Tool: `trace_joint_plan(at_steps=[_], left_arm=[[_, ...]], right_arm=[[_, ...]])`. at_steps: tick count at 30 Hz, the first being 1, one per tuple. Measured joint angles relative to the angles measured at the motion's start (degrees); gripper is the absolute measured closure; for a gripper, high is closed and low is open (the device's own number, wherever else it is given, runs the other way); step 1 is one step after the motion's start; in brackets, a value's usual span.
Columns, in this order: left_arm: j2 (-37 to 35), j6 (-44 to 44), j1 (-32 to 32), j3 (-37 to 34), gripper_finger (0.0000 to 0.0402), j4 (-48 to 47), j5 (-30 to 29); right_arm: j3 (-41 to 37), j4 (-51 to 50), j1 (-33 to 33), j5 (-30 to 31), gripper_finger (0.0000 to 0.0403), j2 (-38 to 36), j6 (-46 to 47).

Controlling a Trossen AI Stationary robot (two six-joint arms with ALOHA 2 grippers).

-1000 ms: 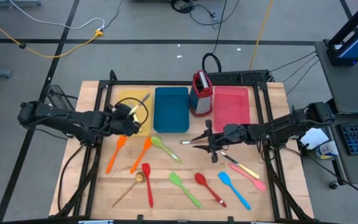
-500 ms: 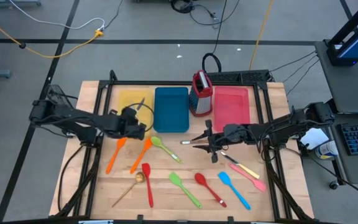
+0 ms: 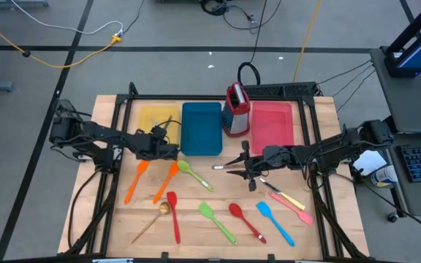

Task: Pick & Place Kitchen Items
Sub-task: Put the left yellow table knife into the yellow bin, then put the yellow table knife into the yellow bin

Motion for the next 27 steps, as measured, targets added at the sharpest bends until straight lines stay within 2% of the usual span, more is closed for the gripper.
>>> trace_joint_plan(at_steps=[5, 15, 22, 27], left_arm=[[-0.07, 2.59, 0.31, 0.0, 0.0301, 0.15, 0.31], [-0.07, 5.42, 2.2, 0.0, 0.0224, 1.78, 0.81], [-0.67, 7.8, 2.38, 0.0, 0.0218, 2.54, 0.79], [-3.64, 9.54, 1.63, 0.0, 0.0218, 3.09, 2.03]], right_arm=[[0.0, 0.02, 0.0, 0.0, 0.0283, 0.0, 0.02], [0.0, 0.0, 0.0, 0.0, 0.0282, 0.0, 0.0], [0.0, 0.0, 0.0, 0.0, 0.0284, 0.0, 0.0], [-0.02, 0.02, -0.01, 0.0, 0.0286, 0.0, 0.0]])
